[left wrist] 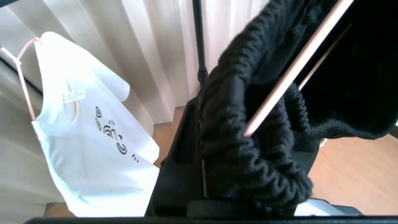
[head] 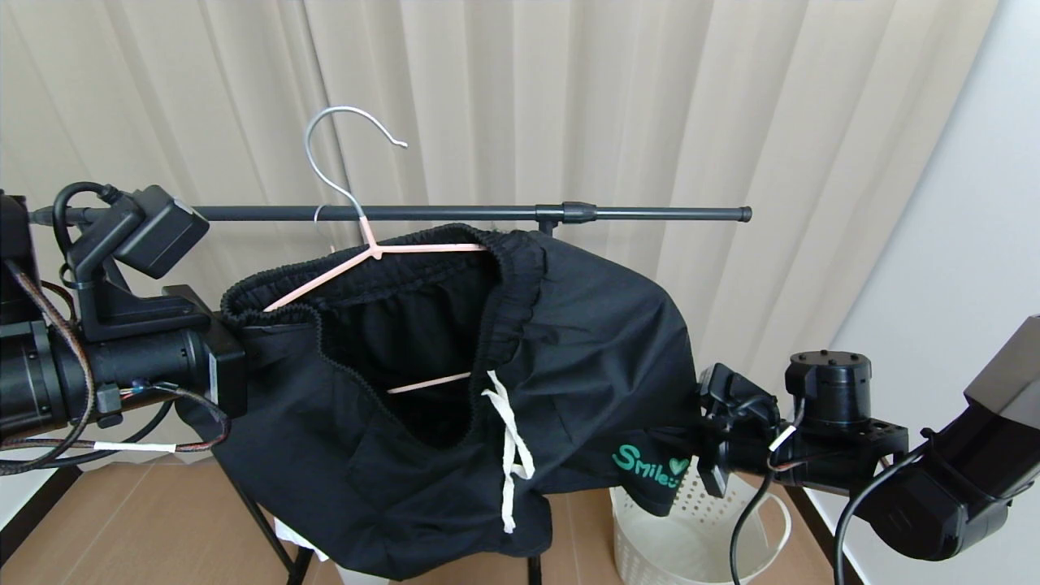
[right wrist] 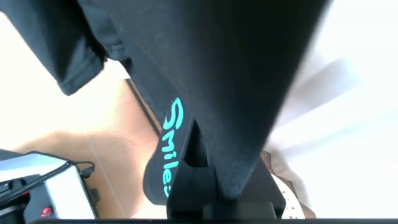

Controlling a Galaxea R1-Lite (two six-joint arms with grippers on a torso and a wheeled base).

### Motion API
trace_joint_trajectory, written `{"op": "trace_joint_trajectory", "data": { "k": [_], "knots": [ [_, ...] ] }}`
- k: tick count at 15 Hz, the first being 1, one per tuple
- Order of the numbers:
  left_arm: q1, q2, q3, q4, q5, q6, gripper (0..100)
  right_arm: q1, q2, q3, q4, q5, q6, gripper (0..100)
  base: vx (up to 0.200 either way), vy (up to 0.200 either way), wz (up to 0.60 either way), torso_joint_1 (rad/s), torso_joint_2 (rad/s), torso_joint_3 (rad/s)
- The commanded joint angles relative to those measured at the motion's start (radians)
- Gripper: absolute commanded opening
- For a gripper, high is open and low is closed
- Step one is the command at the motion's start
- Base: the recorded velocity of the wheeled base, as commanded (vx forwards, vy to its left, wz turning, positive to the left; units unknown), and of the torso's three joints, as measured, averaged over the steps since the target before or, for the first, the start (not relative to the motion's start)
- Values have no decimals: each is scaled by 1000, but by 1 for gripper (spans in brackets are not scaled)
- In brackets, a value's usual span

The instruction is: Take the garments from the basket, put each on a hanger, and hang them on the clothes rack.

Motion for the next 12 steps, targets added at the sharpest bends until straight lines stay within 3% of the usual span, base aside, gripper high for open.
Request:
{"op": "trace_joint_trajectory", "data": {
  "k": [1, 12],
  "knots": [
    [8, -9, 6, -2, 1, 0, 0, -13, 12, -6, -1, -10, -2, 0, 0, 0, 0, 0, 0, 0],
    [20, -8, 5, -5, 1, 0, 0, -13, 50, -21, 0, -67, -8, 0, 0, 0, 0, 0, 0, 0]
  ]
}}
